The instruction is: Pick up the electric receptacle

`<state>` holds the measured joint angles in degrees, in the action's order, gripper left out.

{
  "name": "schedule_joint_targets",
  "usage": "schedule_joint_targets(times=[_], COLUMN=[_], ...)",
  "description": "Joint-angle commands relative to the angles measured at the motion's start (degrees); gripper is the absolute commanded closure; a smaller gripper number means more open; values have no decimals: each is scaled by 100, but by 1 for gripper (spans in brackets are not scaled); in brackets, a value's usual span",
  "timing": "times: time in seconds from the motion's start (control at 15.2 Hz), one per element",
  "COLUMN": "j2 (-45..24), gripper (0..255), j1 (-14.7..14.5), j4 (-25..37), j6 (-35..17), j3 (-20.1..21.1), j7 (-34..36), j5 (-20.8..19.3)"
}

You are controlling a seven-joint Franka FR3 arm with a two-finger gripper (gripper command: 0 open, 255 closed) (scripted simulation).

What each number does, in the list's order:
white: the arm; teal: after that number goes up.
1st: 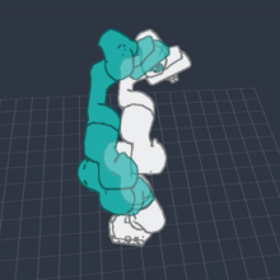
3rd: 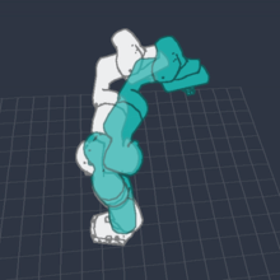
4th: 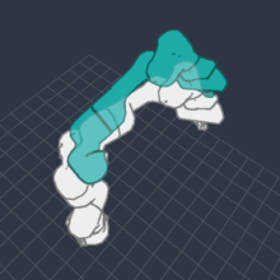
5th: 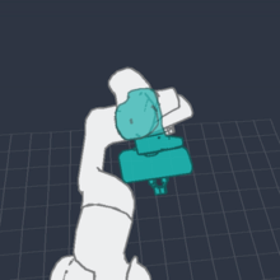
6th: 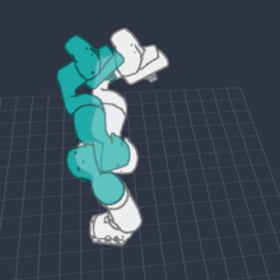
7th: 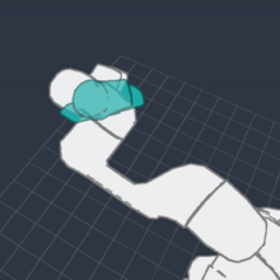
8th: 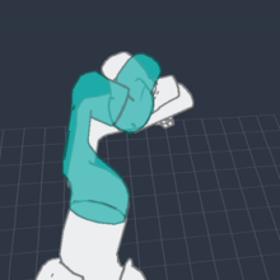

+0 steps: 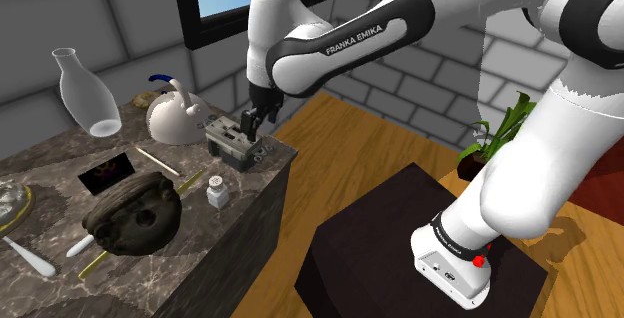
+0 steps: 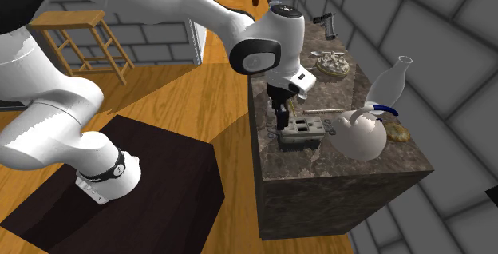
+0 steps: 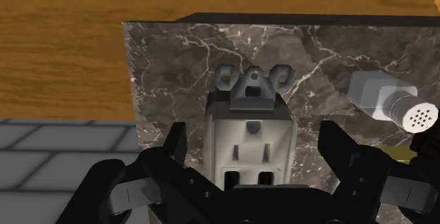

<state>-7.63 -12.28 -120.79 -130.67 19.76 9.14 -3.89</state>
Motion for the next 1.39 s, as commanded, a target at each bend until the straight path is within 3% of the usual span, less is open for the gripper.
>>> schedule_joint_targets(times=[0.0, 0.59, 0.66, 1.32], j2=[-283, -601, -600, -550], gripper=[0, 0, 255, 255], j1=[-69, -113, -112, -105], j4=[107, -43, -45, -24], j6=[-149, -595, -596, -528], j3=[16, -40, -40, -30], j7=[85, 208, 207, 188], j5=[-150, -328, -327, -299])
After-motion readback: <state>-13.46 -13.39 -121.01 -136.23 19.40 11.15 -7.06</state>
